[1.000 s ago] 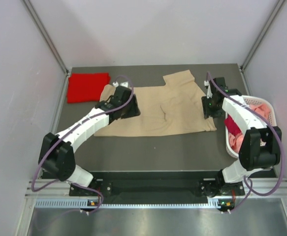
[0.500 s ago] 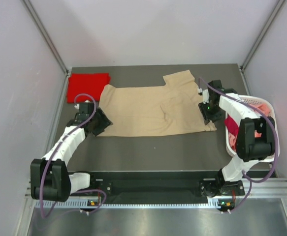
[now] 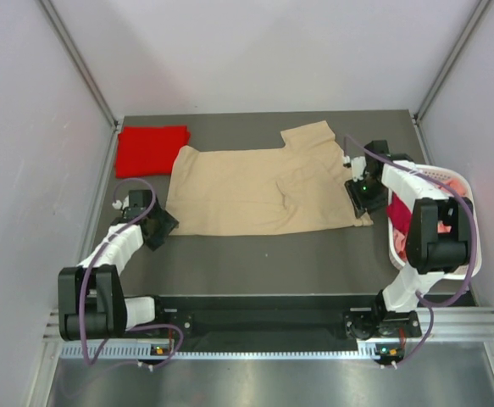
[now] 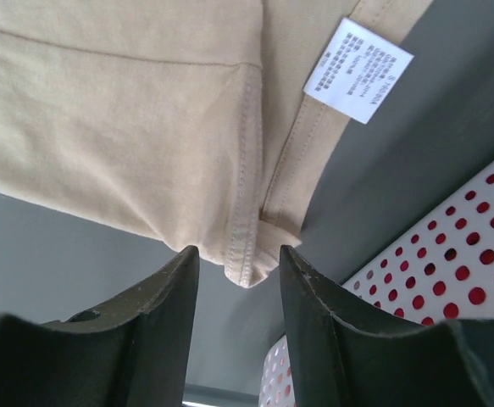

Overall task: Fold and stack the t-shirts
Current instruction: Fold the tshirt

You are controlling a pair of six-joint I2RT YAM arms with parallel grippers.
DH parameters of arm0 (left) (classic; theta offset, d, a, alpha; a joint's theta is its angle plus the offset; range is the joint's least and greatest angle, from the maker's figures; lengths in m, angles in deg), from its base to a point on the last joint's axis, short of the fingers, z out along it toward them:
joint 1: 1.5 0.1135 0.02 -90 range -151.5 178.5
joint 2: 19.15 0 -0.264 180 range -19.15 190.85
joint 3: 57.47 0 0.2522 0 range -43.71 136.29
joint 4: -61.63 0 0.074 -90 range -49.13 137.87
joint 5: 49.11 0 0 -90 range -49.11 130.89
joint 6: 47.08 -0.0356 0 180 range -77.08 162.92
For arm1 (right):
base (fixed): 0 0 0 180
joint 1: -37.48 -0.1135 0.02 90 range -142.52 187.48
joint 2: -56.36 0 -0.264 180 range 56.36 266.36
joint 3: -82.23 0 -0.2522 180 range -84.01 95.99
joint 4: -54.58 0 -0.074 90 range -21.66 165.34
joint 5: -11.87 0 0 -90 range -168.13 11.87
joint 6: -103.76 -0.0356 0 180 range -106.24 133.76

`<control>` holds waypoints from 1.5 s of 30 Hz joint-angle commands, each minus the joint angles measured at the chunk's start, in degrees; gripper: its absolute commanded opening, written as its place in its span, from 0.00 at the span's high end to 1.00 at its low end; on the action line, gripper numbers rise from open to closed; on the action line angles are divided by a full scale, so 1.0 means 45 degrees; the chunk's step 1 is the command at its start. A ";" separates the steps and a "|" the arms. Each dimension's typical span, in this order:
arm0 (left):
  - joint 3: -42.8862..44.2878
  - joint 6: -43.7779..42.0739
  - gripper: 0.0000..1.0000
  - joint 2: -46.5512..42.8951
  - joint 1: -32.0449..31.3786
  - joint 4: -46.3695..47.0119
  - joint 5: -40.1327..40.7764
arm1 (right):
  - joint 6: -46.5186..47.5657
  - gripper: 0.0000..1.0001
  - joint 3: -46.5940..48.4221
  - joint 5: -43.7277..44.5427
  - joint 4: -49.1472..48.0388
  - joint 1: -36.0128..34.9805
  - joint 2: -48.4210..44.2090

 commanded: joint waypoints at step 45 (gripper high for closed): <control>-0.0053 -0.0198 1.00 0.0916 0.0514 -0.0520 0.1924 | 0.1975 0.87 -0.4174 0.0738 -0.1445 -0.0161 -0.4476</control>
